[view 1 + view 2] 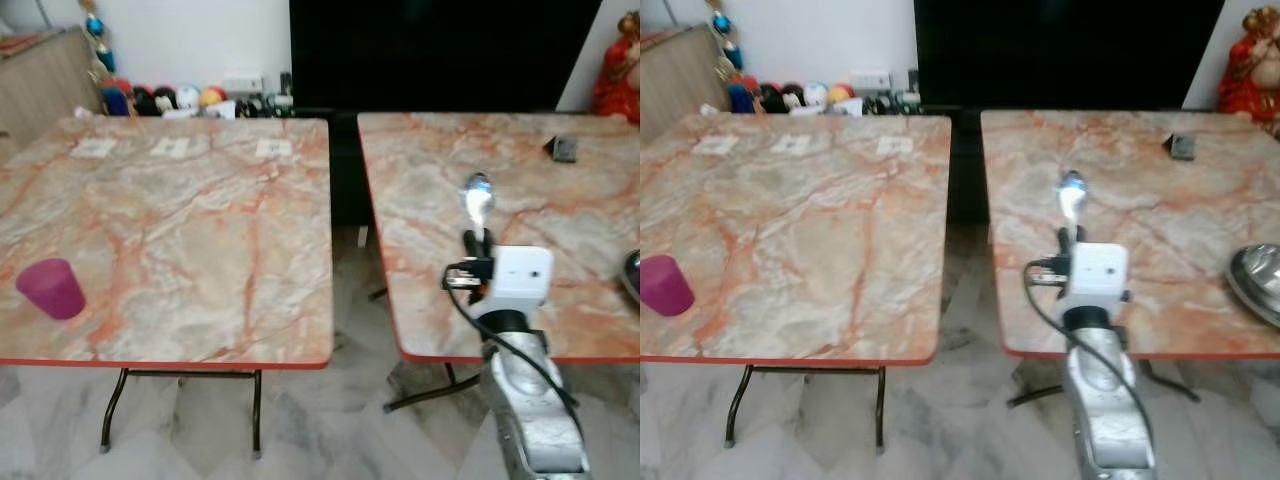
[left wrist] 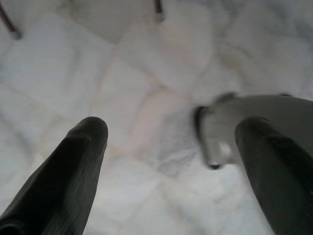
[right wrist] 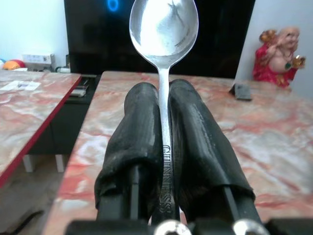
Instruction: Setting the table
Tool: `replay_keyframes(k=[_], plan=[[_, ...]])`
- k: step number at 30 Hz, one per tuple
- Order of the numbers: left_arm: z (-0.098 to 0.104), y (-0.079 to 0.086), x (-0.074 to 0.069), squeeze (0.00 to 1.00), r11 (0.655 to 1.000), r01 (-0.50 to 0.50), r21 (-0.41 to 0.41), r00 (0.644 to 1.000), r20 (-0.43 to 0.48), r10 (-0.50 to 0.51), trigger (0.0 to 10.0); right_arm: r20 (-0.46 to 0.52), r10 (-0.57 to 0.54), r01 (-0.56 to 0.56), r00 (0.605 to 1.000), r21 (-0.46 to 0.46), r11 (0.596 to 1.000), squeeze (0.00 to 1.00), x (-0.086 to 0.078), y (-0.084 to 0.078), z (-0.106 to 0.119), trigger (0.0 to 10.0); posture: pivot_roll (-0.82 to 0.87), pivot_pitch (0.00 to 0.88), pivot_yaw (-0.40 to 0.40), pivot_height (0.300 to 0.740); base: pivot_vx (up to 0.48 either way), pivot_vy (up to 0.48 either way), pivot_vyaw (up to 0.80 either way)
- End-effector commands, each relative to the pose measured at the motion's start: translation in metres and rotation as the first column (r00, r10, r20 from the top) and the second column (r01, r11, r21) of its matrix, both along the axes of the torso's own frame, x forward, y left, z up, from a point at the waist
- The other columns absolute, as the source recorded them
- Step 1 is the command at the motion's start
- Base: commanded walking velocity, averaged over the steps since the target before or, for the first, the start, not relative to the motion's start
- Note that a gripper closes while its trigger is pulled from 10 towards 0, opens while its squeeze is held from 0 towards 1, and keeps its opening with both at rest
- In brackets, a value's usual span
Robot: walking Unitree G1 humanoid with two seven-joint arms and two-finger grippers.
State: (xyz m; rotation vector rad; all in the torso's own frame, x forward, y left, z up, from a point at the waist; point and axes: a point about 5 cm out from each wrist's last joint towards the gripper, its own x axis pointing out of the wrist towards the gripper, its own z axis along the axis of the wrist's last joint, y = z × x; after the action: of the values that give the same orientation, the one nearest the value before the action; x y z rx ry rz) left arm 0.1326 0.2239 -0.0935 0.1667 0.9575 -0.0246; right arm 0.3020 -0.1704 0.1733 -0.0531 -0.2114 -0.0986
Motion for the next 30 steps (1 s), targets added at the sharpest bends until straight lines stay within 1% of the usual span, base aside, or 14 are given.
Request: replay_keyframes(k=[1, 18, 30], plan=[[-0.0033, 0.0037, -0.011, 0.0, 1.0, -0.005, 0.009, 0.999, -0.04, 0.006, 10.0, 0.012, 0.023, -0.023, 1.0, 0.008, 1.0, 0.0, 0.0009, 0.0079, 0.0032, 10.0, -0.02, 0.056, -0.008, 0.74, 0.0, -0.472, 0.0], [-0.0022, 0.0069, -0.01, 0.0, 1.0, -0.018, 0.012, 0.999, -0.034, 0.018, 10.0, 0.009, 0.008, -0.008, 1.0, 0.014, 1.0, 0.0, 0.0019, 0.0057, 0.0016, 10.0, -0.01, 0.076, -0.007, 0.74, 0.0, -0.472, 0.0], [-0.0042, 0.0031, -0.0126, 0.0, 1.0, -0.021, 0.009, 0.999, -0.047, 0.021, 10.0, 0.012, -0.007, 0.007, 1.0, 0.015, 1.0, 0.0, 0.0026, 0.0016, 0.0031, 10.0, -0.02, 0.085, -0.008, 0.74, 0.0, -0.472, 0.0]])
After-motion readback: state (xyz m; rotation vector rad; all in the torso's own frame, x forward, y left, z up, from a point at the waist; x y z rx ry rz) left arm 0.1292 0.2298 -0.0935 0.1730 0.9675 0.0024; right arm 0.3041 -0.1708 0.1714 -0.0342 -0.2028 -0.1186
